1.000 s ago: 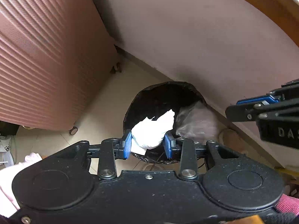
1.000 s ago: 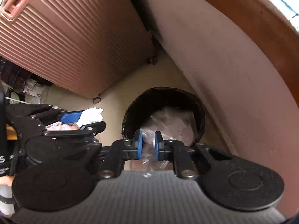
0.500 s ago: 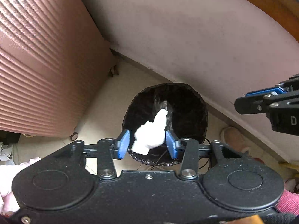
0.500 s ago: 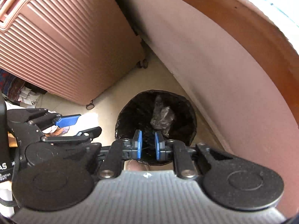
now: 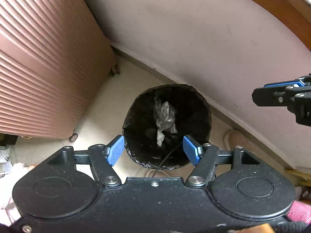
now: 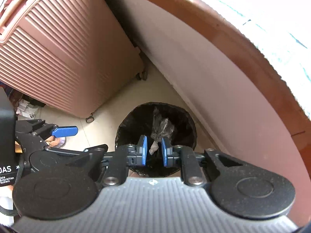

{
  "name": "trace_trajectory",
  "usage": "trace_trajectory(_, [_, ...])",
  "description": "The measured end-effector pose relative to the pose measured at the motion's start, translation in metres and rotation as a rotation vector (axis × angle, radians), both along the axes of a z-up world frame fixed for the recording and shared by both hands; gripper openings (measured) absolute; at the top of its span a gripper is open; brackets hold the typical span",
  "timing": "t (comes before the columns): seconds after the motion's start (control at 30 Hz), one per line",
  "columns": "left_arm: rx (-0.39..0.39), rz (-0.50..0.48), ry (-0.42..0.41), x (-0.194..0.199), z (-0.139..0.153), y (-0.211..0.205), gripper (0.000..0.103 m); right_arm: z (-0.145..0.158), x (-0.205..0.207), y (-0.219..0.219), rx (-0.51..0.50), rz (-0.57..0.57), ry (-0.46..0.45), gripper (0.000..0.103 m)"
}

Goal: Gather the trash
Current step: 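Move both open tools back over the mat toward the remaining trash, then grasp the orange peel with the left tool while the right tool grasps the green snack bag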

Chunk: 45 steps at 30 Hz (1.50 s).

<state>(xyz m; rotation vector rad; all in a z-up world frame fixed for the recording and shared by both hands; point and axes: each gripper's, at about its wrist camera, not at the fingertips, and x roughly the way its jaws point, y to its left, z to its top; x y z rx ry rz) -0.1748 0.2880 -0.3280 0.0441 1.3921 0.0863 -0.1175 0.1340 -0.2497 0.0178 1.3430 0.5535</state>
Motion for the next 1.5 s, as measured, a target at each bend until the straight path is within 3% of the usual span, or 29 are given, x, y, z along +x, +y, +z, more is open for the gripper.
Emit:
trace_trajectory(0.17, [0.012, -0.001, -0.023, 0.004, 0.019, 0.0, 0.065, 0.017, 0.003, -0.007, 0.011, -0.001, -0.029, 0.026])
trace_trajectory(0.23, [0.015, 0.008, -0.044, 0.005, 0.033, 0.001, 0.065, 0.029, 0.004, -0.012, 0.019, 0.0, -0.051, 0.041])
trace_trajectory(0.53, [0.038, 0.02, -0.177, 0.018, 0.123, -0.02, 0.071, 0.106, 0.011, -0.05, 0.062, -0.001, -0.179, 0.059])
trace_trajectory(0.8, [0.009, -0.017, -0.305, 0.042, 0.202, -0.065, 0.084, 0.164, 0.021, -0.11, 0.113, -0.105, -0.29, 0.073])
trace_trajectory(0.97, [-0.019, -0.077, -0.382, 0.067, 0.237, -0.096, 0.086, 0.181, 0.034, -0.151, 0.099, -0.199, -0.383, 0.08])
trace_trajectory(1.23, [-0.05, -0.159, -0.43, 0.108, 0.253, -0.161, 0.087, 0.18, 0.056, -0.22, 0.048, -0.361, -0.46, 0.087])
trace_trajectory(1.5, [-0.076, -0.24, -0.458, 0.147, 0.25, -0.233, 0.089, 0.169, 0.083, -0.281, -0.034, -0.453, -0.52, 0.089])
